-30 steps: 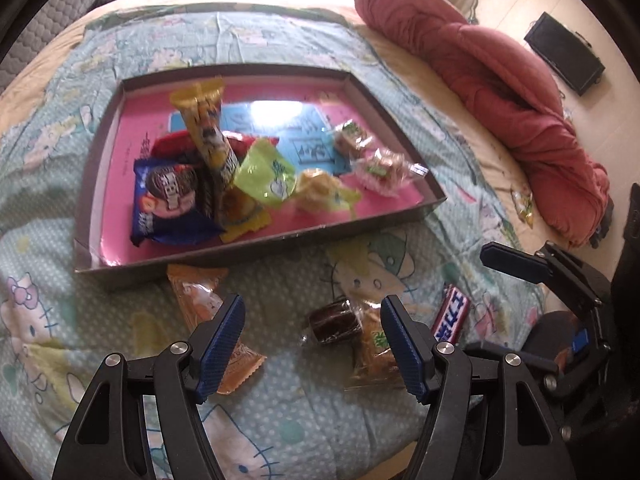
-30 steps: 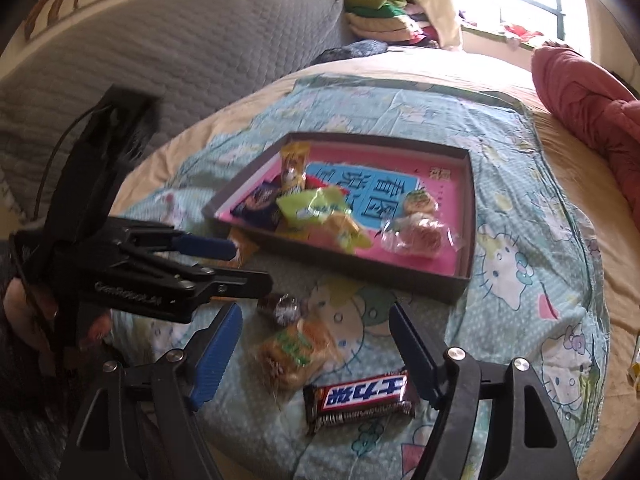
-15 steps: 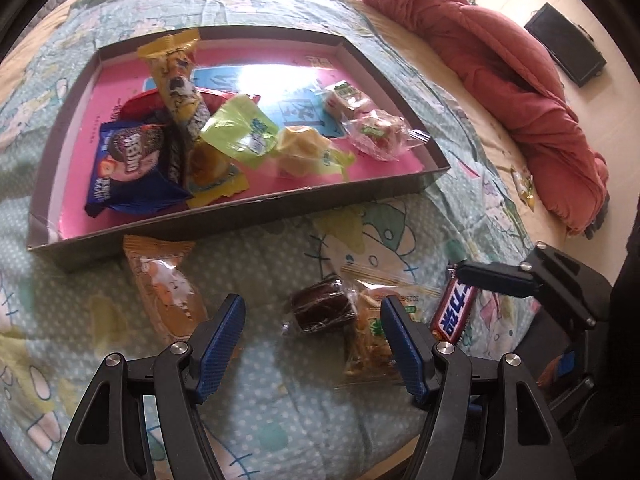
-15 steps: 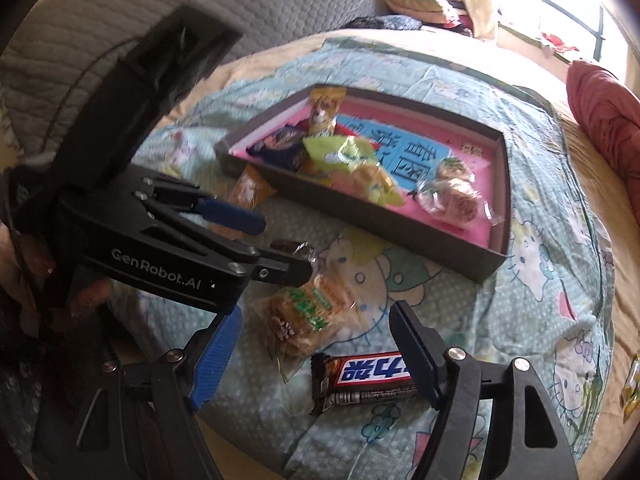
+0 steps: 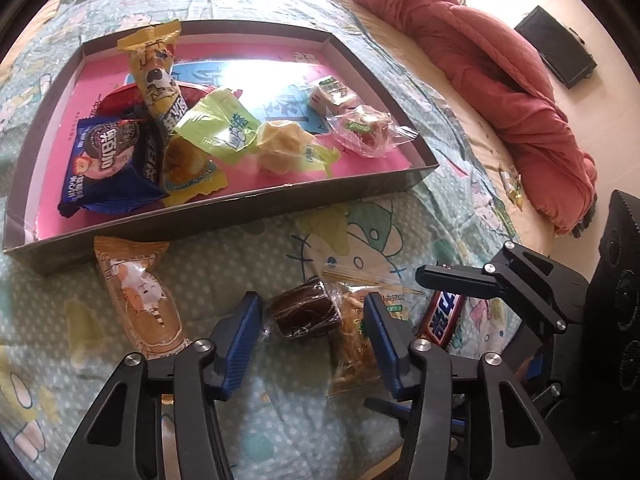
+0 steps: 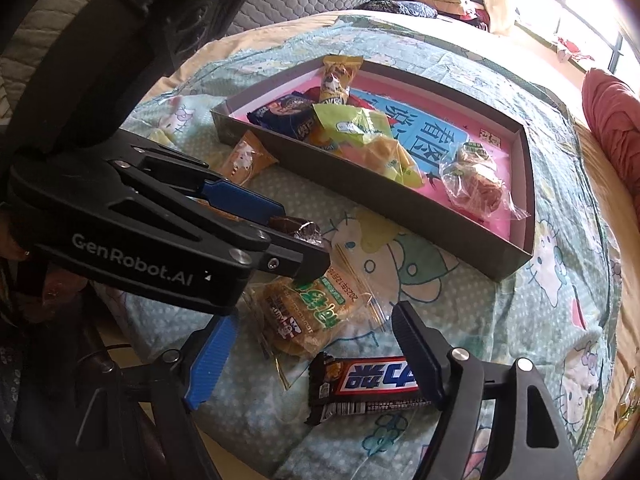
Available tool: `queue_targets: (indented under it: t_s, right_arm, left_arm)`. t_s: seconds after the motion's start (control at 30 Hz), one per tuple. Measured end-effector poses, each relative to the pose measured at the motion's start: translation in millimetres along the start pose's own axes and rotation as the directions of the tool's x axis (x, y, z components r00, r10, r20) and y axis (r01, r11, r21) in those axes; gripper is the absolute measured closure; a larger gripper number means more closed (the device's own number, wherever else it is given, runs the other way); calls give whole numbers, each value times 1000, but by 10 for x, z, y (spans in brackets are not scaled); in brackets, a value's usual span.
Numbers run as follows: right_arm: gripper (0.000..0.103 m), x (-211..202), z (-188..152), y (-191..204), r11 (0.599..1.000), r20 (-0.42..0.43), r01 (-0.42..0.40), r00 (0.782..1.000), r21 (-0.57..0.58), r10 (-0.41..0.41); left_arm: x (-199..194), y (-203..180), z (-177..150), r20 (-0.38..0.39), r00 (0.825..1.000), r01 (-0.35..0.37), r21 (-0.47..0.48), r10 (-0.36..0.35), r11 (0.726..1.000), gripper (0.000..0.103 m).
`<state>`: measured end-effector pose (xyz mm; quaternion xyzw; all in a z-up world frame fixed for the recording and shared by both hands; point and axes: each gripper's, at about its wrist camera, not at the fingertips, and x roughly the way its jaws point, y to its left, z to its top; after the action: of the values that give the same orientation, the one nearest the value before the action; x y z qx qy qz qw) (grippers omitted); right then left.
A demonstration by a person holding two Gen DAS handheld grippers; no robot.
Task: Organize snacks
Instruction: 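Grasp the dark chocolate cake pack with the left gripper while the right gripper grasps the green-label bread pack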
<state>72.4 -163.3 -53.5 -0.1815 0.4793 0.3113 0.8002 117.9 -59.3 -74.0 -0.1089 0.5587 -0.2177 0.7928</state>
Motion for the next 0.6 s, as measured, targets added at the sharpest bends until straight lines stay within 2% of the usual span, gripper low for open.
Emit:
queue_targets:
  t_s: [0.27, 0.37, 0.53, 0.6]
  right_arm:
    - [25, 133, 25, -4, 1000, -29, 8, 1000, -14, -8]
    - [25, 193, 39, 40, 999, -38, 8, 999, -35, -9]
    - [25, 263, 52, 82, 999, -33, 11, 999, -43, -12]
    - [28, 276, 57, 81, 999, -24, 0, 1000, -41, -1]
  left_arm:
    - [38, 35, 19, -6, 1000, 10, -7, -10, 1000, 57]
    - [24, 66, 12, -8, 1000, 0, -15, 0, 1000, 64]
    - [28, 106, 4, -11, 1000, 16, -28, -16, 999, 64]
    - [22, 101, 4, -5, 1000, 19, -27, -19, 999, 64]
